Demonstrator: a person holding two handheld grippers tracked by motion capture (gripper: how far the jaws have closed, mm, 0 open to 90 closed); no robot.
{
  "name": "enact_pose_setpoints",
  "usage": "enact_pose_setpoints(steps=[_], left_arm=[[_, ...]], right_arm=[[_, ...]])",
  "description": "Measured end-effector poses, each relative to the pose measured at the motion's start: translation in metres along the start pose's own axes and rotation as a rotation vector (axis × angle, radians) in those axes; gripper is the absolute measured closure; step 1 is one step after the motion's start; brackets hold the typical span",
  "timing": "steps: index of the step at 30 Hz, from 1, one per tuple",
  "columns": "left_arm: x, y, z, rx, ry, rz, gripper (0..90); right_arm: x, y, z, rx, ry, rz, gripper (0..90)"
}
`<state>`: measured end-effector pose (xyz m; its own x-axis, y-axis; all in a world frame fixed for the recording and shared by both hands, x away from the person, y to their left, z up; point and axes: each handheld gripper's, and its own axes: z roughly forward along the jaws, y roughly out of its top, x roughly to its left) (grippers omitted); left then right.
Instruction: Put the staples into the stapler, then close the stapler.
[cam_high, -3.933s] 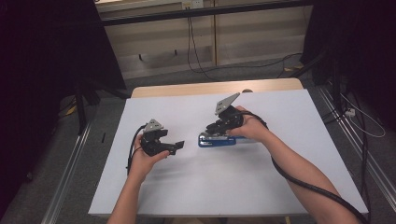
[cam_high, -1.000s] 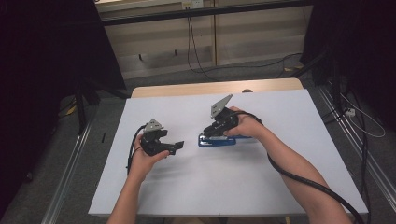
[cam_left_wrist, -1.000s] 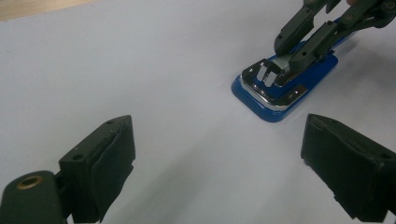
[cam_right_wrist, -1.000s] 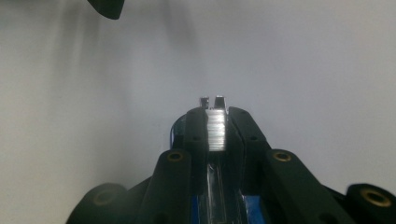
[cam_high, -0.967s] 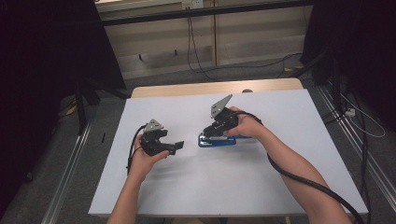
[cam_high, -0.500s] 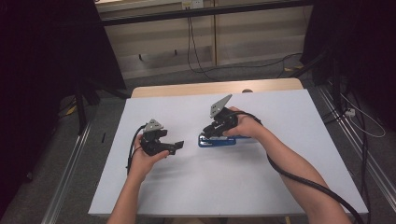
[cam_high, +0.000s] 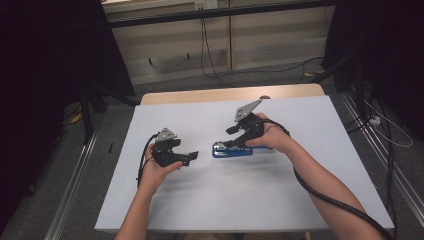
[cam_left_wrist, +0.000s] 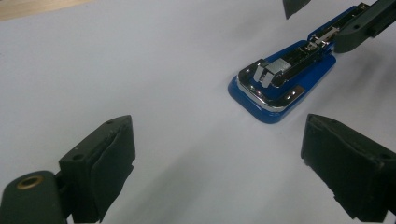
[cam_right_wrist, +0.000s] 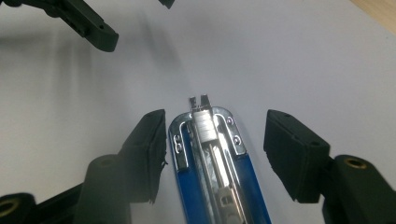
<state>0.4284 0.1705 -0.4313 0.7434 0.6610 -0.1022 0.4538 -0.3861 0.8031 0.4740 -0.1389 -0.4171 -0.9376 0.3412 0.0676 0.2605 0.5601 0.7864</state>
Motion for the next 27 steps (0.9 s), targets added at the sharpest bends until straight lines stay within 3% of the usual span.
enact_pose_setpoints(steps=[8,14,21,25,27], left_arm=[[-0.003,0.001,0.004,-0.002,-0.011,0.011,10.1],[-0.005,0.002,0.005,-0.007,-0.017,0.003,10.1],[-0.008,0.002,0.006,0.004,-0.024,0.009,10.1],[-0.009,0.002,0.006,0.012,-0.022,0.013,10.0],[-0.010,0.002,0.007,0.007,-0.028,0.010,10.1]], right_arm=[[0.007,-0.013,-0.022,0.012,-0.120,0.057,23.0],[0.014,-0.026,-0.035,0.008,-0.165,0.094,15.3],[0.019,-0.044,-0.052,0.001,-0.239,0.145,14.2],[0.024,-0.053,-0.061,0.019,-0.296,0.147,13.5],[0.026,-0.058,-0.066,0.002,-0.305,0.162,13.3]])
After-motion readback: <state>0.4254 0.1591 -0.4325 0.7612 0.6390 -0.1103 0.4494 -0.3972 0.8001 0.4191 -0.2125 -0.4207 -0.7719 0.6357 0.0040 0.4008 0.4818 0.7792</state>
